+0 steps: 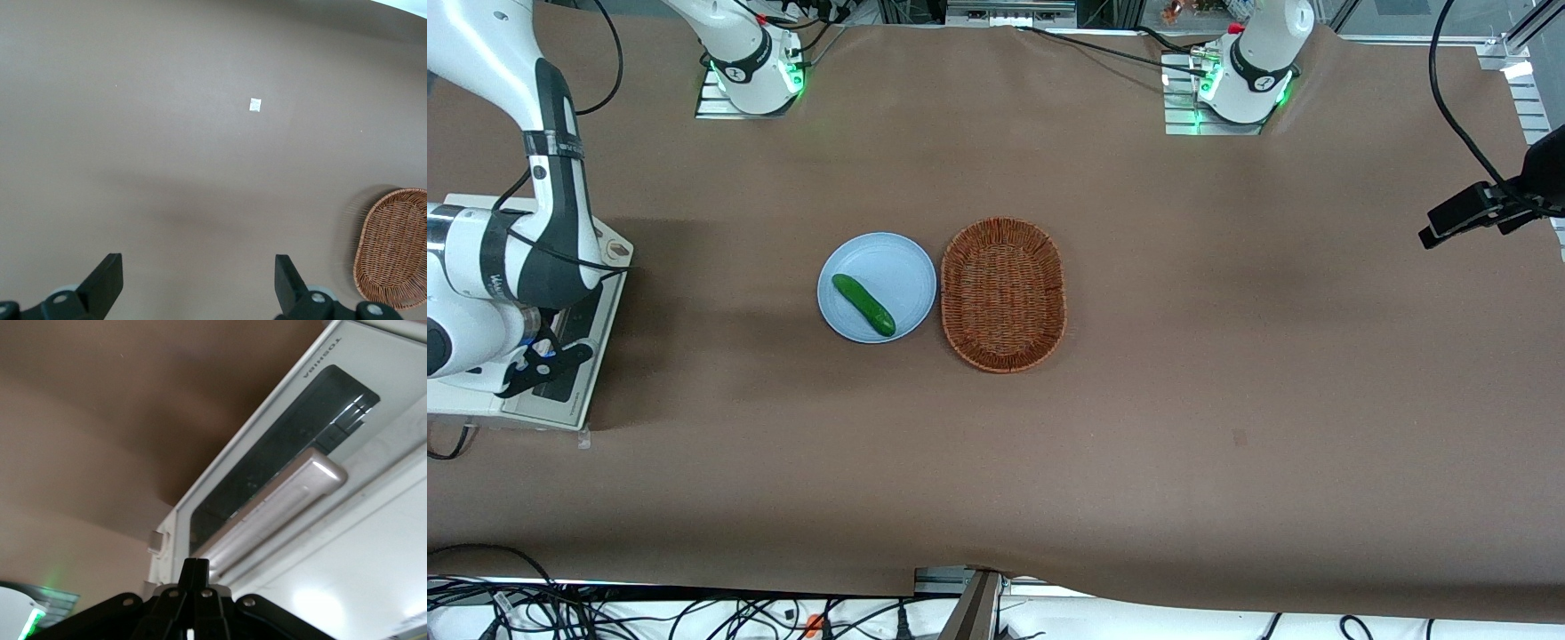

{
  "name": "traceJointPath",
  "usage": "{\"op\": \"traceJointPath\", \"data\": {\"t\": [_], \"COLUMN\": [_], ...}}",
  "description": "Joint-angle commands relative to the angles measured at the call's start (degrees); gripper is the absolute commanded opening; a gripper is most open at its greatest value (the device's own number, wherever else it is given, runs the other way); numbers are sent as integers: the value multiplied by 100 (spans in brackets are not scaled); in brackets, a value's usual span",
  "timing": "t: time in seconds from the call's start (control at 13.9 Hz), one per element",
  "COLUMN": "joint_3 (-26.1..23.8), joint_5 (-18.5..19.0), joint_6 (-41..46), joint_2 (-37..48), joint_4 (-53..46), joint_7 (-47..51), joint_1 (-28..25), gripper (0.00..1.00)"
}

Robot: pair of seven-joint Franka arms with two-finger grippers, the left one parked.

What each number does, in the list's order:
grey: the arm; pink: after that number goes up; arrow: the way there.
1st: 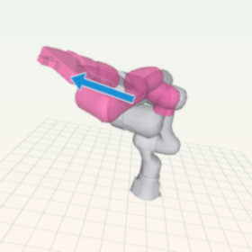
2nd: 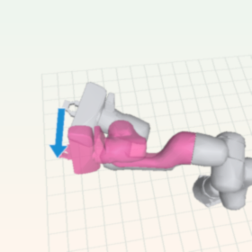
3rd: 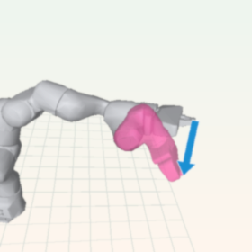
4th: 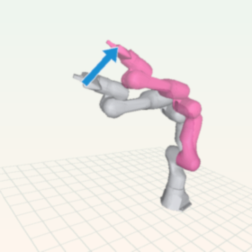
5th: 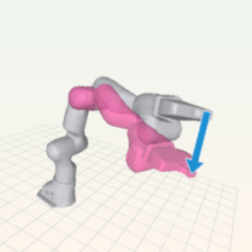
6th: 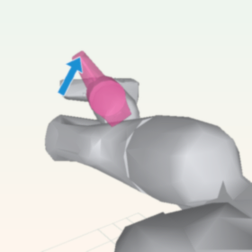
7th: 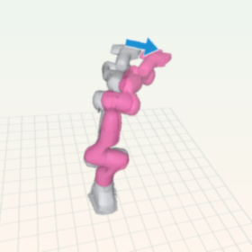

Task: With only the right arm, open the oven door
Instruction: 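Move the right gripper down toward the toaster oven's door handle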

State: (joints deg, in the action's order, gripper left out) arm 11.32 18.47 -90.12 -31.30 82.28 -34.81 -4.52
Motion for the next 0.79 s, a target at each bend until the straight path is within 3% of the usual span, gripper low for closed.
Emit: {"op": "traceJointPath", "data": {"t": [0.0,0.72], "joint_3": [-15,72], "joint_5": [210,298], "joint_6": [-94,-498], "joint_2": [142,177], "joint_4": [209,525], "joint_7": [-210,-430], "joint_1": [4,13], "gripper": [0,0]}}
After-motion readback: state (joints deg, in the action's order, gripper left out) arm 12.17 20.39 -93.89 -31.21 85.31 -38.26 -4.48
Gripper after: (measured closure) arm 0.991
